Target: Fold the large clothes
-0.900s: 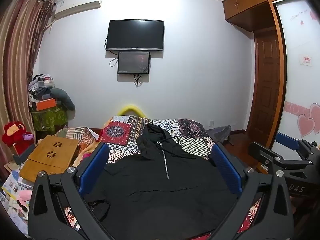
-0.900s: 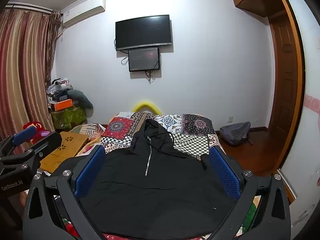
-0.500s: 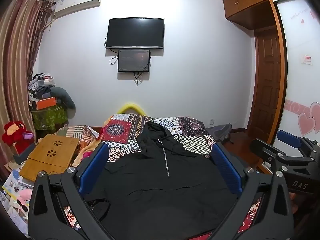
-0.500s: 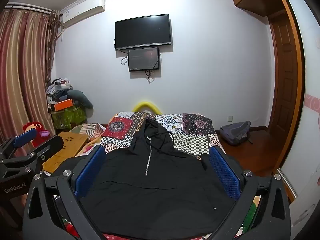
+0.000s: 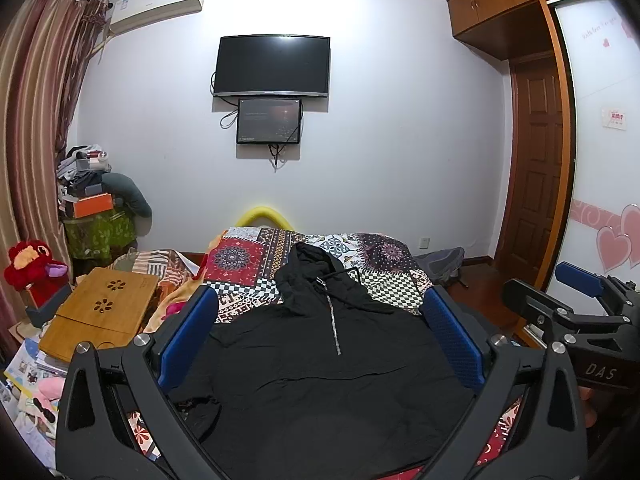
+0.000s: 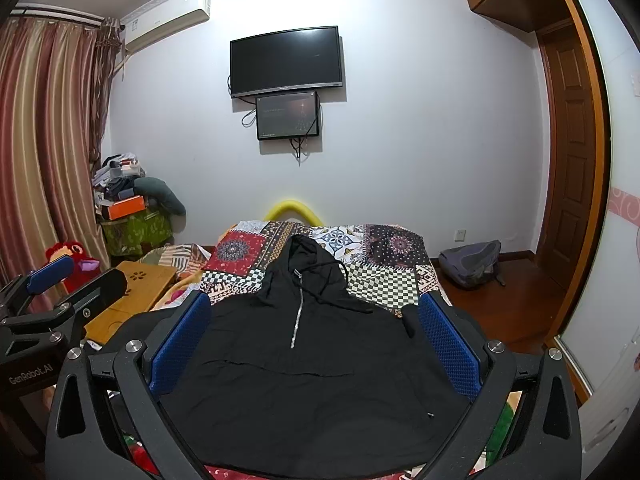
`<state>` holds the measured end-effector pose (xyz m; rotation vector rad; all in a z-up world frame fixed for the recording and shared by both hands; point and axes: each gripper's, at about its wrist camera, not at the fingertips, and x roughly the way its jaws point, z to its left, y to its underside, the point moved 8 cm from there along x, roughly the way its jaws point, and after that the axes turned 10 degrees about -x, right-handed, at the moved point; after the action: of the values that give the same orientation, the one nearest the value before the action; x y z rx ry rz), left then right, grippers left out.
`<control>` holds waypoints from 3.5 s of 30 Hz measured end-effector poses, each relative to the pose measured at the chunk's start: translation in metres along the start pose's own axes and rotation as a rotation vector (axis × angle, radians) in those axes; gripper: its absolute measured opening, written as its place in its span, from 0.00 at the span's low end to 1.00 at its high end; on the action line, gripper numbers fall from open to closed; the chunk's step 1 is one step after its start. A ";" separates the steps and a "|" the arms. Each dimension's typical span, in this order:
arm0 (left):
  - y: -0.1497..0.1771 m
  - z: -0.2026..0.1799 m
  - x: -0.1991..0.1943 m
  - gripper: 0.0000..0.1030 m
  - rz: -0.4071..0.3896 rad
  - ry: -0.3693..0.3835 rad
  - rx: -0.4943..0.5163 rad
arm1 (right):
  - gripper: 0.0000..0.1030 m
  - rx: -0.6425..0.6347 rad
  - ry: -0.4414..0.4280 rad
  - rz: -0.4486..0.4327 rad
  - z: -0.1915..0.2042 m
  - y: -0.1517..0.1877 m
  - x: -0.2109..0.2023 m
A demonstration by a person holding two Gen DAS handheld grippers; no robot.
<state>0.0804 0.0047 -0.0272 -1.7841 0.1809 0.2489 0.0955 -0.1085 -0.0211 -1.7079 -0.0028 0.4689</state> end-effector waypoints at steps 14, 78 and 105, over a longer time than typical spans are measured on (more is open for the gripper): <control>0.001 0.003 -0.002 1.00 0.000 -0.003 -0.003 | 1.00 0.001 0.000 0.002 0.002 0.000 0.002; 0.034 0.175 0.093 1.00 0.216 -0.381 -0.153 | 1.00 -0.028 0.002 0.242 0.000 0.051 0.097; 0.222 0.421 0.102 0.99 0.579 -0.295 -1.135 | 1.00 -0.116 -0.023 0.519 0.014 0.094 0.172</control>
<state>0.0927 0.3658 -0.3532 -2.7354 0.3906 1.2089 0.2247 -0.0687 -0.1644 -1.8133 0.4111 0.8854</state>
